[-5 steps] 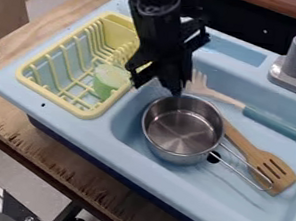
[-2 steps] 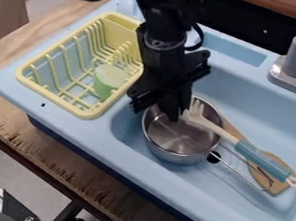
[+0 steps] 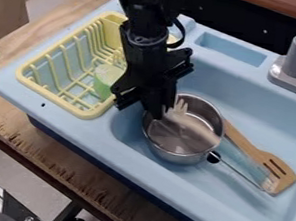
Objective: Put the spatula in the silver pot
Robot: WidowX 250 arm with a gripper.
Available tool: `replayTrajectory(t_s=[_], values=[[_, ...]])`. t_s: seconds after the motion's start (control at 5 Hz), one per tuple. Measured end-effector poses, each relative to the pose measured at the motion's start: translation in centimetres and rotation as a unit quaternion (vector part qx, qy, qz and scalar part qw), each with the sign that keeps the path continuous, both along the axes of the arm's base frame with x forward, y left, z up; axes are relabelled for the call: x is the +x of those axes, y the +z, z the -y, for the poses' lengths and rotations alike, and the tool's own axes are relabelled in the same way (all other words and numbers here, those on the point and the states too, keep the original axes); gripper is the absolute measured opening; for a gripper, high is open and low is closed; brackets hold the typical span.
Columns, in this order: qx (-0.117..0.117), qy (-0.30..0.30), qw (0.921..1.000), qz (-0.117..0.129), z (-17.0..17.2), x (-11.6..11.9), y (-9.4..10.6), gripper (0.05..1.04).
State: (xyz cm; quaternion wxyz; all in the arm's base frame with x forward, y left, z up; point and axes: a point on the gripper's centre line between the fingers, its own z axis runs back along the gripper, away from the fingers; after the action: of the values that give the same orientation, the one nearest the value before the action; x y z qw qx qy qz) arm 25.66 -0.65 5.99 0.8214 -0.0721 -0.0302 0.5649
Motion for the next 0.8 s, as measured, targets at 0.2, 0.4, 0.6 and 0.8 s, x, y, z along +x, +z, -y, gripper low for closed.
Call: replayTrajectory(t_s=[0.2,0.4,0.6,0.8], values=[[0.001,-0.012,0.9999,0.000,0.0,0.3,0.5,0.531],[0.003,-0.030,0.9995,-0.001,0.0,0.2,1.1,0.828],[0.002,-0.042,0.9991,0.000,-0.2,0.4,2.5,1.003],[0.003,-0.058,0.9983,0.005,0.0,0.5,3.1,0.998]])
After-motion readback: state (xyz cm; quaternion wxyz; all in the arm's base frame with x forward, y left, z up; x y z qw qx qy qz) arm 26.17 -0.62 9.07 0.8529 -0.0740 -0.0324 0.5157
